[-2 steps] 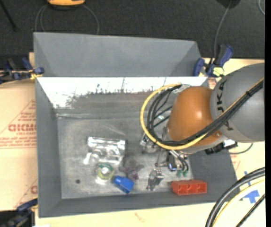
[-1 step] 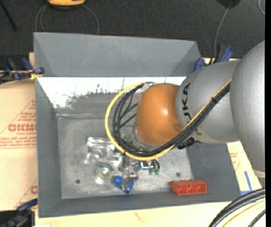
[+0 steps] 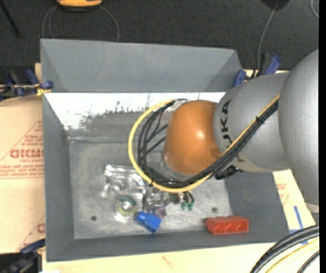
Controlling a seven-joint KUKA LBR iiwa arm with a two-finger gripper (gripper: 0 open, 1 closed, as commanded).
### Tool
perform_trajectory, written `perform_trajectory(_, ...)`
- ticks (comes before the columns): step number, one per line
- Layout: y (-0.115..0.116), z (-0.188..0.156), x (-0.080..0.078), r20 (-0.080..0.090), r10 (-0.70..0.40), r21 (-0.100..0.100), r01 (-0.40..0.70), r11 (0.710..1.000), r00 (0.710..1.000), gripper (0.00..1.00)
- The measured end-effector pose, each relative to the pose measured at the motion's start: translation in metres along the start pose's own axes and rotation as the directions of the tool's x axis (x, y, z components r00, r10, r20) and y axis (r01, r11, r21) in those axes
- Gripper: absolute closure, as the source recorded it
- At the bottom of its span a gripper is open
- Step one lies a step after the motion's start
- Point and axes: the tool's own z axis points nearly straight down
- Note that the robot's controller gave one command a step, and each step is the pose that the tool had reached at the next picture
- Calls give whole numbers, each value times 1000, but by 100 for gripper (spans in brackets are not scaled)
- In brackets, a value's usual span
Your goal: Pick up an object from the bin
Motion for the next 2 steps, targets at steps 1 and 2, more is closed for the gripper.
perform_trajectory(1, 0, 0, 0, 0, -1, 1, 1, 1000, 1000, 0)
perform_trajectory(2, 4, 17, -10, 32, 40, -4, -40, 999, 999, 0)
